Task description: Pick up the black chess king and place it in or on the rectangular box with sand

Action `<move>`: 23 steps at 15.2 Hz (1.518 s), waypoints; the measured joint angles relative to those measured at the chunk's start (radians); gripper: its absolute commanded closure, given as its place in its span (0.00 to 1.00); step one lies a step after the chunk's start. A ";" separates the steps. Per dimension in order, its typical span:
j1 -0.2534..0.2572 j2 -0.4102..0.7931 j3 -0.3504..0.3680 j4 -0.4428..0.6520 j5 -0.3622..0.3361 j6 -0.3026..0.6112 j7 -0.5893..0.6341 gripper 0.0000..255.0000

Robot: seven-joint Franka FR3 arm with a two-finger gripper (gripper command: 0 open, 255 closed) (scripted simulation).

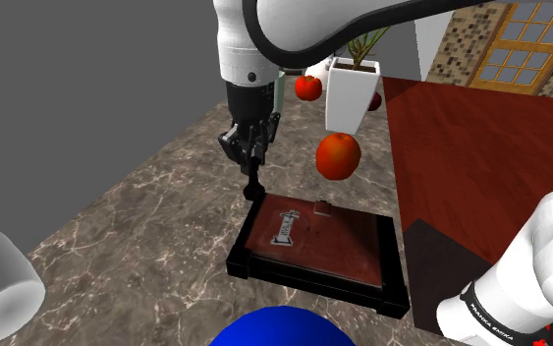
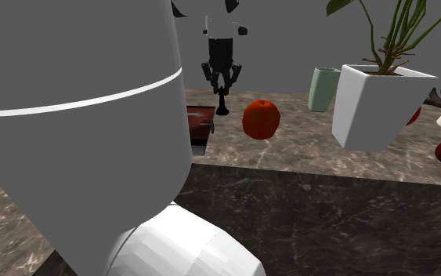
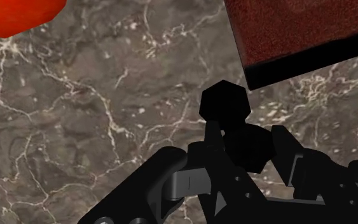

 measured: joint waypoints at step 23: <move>0.000 0.007 0.000 0.232 -0.002 -0.228 -0.001 1.00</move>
